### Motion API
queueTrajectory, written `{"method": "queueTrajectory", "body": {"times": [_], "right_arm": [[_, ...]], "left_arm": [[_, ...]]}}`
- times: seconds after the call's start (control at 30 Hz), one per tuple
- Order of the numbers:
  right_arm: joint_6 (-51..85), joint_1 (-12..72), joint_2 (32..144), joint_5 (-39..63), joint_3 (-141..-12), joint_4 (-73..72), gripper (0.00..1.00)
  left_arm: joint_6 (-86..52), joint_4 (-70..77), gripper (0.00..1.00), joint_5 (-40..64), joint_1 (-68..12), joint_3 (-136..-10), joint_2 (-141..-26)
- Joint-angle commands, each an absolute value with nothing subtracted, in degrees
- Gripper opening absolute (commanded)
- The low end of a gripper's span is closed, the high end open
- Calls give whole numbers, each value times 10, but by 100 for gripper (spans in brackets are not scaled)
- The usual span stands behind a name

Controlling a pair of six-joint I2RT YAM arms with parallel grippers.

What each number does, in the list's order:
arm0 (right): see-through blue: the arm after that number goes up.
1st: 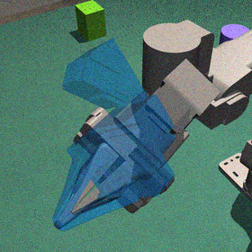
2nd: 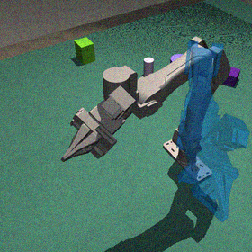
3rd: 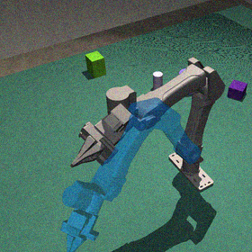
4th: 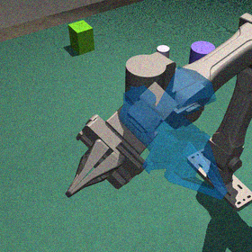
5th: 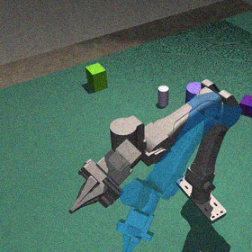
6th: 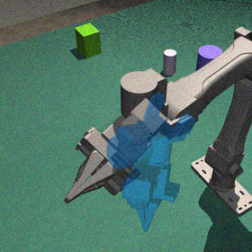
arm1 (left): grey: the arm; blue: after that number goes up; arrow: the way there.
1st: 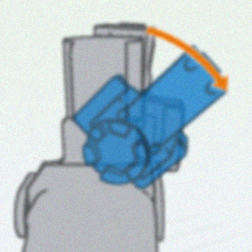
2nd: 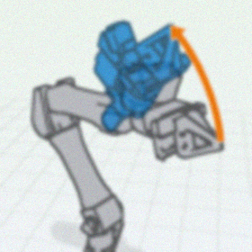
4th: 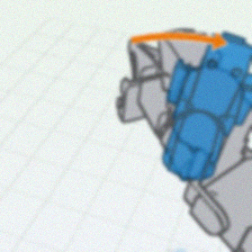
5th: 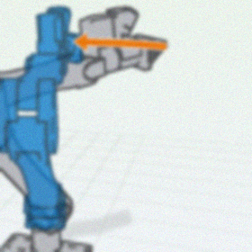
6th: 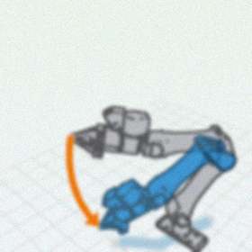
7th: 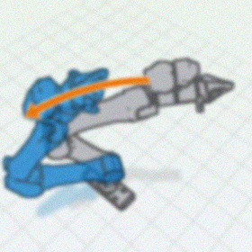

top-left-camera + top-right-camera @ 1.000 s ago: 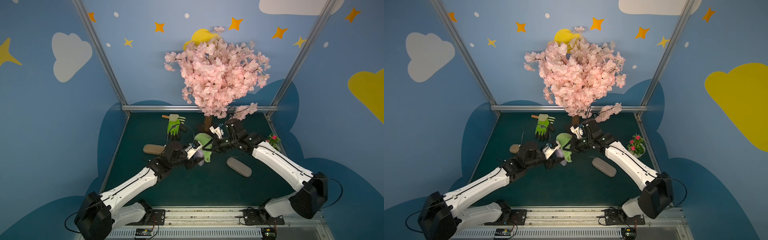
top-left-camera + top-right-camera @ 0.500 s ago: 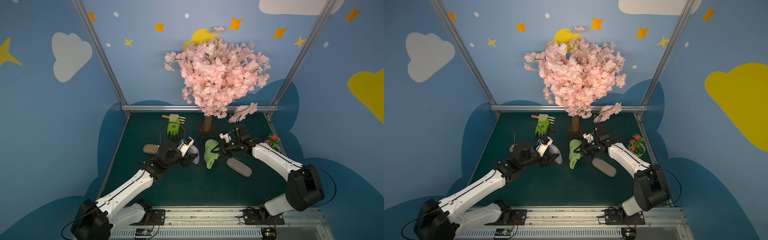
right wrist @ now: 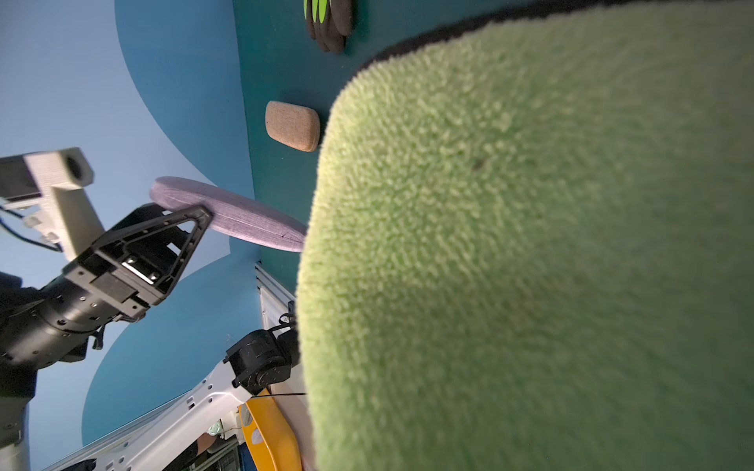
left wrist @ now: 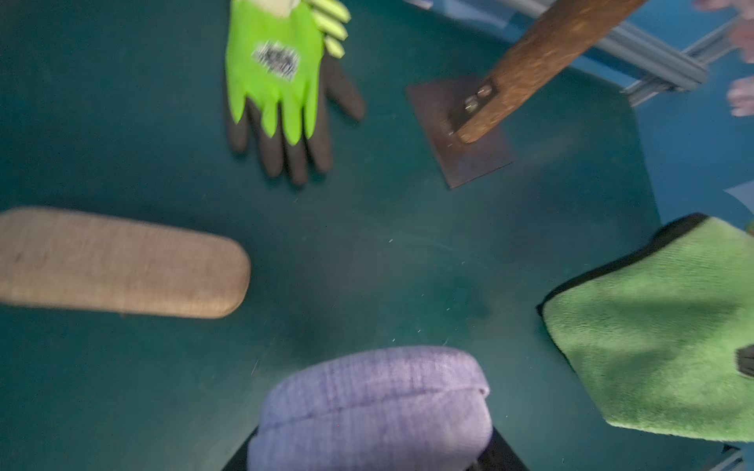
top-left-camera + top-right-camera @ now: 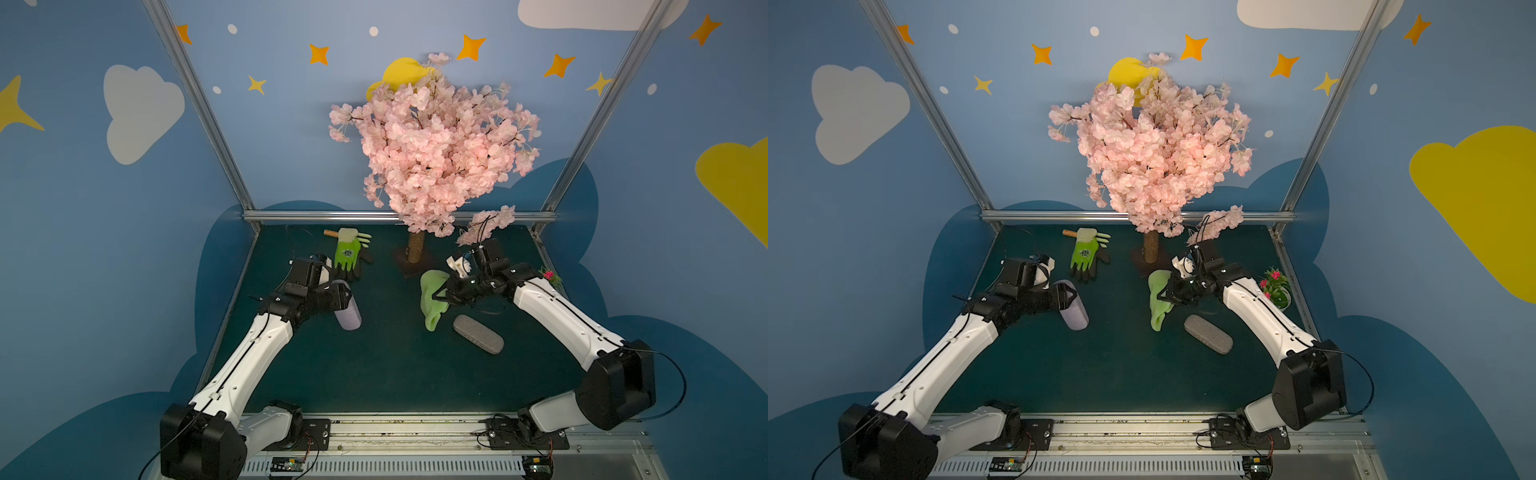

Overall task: Wipe the eyeglass case
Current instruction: Place the eyeglass case at the center of the board.

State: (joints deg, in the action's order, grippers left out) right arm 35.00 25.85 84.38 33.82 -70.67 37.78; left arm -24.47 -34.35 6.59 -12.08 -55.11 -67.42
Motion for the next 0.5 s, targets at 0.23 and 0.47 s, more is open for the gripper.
{"method": "queueTrajectory", "body": {"times": [0.23, 0.47], "right_arm": [[343, 253, 811, 323, -689, 374, 0], [347, 253, 808, 330, -680, 366, 0]], "left_arm": [[-462, -433, 5, 113, 69, -458, -698], [-497, -371, 27, 125, 165, -425, -738]]}}
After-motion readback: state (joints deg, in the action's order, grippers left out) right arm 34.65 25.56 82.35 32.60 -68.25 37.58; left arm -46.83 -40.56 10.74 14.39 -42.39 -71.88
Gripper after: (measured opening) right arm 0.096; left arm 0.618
